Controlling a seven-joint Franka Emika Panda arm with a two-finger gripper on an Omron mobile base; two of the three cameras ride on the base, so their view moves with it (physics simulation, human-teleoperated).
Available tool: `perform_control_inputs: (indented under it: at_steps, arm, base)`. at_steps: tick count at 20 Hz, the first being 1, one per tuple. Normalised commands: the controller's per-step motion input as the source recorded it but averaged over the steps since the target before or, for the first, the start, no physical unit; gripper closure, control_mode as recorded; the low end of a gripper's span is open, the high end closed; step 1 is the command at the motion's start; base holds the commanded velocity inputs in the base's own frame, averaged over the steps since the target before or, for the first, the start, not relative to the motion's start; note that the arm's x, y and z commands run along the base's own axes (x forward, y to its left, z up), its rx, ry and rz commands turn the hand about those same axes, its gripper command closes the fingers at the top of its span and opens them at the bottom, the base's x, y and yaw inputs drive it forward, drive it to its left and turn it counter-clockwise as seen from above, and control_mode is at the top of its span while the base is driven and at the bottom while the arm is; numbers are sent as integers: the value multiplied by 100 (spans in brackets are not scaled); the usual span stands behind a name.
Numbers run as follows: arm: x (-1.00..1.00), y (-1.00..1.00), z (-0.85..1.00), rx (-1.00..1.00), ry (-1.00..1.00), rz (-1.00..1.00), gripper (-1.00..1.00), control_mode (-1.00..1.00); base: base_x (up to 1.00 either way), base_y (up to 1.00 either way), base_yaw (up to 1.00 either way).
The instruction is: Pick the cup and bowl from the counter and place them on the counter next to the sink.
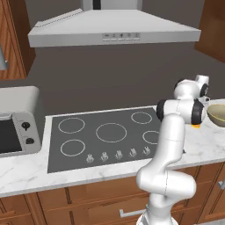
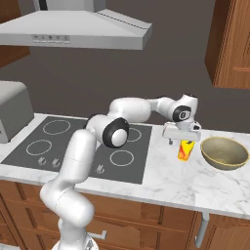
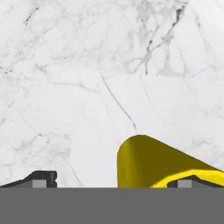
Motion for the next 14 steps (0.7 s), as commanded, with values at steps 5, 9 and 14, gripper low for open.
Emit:
perform_control_inputs:
  at_steps: [5,9,14]
  arm:
    - [-1,0,-7,0,2,0,-100,-100]
    - [0,0,0,0,0,0,100,-100]
    - [0,0,0,0,0,0,100,-100]
  base:
    - [0,0,0]
    - [0,0,0]
    - [0,0,0]
